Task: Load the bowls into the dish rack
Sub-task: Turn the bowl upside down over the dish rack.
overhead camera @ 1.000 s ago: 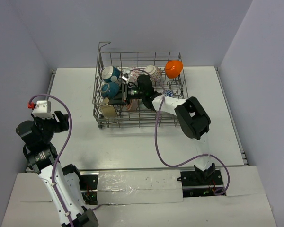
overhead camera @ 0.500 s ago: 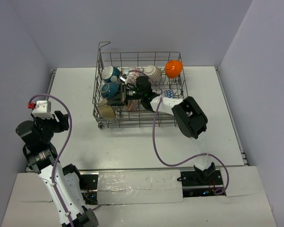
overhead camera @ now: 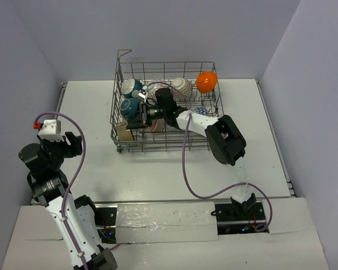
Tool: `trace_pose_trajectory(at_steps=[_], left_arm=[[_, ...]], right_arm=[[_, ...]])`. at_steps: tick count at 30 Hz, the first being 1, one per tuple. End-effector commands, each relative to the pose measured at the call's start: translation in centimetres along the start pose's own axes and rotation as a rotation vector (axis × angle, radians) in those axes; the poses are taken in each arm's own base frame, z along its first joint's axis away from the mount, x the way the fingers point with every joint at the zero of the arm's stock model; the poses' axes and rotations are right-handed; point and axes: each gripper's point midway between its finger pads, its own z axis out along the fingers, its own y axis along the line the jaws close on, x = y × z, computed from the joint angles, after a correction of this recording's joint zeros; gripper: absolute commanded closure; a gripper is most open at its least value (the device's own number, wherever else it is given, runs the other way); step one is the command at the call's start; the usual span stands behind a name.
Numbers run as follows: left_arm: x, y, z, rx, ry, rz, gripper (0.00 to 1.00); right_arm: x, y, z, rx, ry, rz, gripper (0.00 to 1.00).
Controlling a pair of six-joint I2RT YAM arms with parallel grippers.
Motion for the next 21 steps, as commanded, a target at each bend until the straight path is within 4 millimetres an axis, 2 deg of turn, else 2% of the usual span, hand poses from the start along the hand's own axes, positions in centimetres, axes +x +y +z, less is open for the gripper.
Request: trace_pose_trajectory(at_steps=[1, 11, 21], left_arm=[[-0.5, -0.3, 0.1, 0.023, -0.022, 0.004, 0.32], [-0.5, -0.4, 0.0, 0.027, -0.025, 0.006, 0.32], [-0.5, -0.4, 0.0, 0.025, -0.025, 0.006, 0.32]], right_arm=[[-1.9, 2.7, -0.8, 0.006, -0.025, -0.136, 0.74], [-2.3, 1.8, -1.9, 0.075, -0.034, -0.197, 0.67], [-2.9, 3.9, -2.2, 0.091, -0.025, -0.265, 0.63]])
